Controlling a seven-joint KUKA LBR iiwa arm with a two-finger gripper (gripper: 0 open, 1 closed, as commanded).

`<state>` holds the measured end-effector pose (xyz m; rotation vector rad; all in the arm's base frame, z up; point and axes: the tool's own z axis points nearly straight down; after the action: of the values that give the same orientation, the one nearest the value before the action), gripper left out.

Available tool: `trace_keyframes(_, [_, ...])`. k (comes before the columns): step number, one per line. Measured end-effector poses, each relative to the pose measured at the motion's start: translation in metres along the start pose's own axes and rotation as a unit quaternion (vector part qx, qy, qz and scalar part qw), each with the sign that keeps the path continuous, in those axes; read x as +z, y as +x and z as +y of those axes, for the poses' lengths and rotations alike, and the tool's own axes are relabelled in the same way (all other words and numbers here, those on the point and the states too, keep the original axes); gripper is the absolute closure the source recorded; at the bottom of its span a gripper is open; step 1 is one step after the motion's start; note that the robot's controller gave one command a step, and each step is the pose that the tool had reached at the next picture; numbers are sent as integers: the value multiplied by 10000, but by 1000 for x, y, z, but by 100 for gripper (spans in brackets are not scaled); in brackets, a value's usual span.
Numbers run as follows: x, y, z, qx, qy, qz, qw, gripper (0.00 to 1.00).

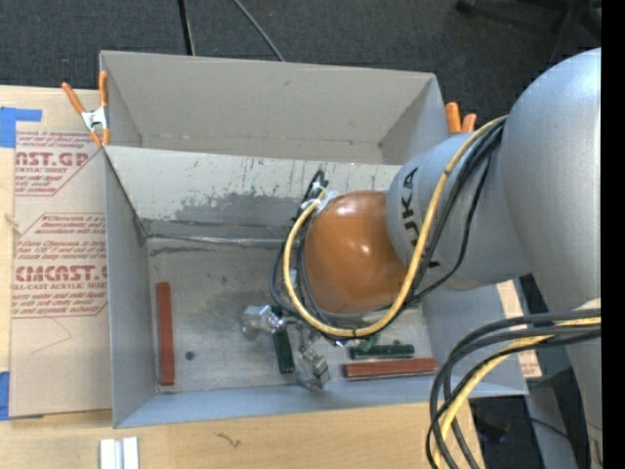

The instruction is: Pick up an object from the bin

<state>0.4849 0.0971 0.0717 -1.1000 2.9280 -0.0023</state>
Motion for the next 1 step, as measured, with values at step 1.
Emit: trace_keyframes(1, [2, 3, 3, 0, -38, 56, 10000, 100])
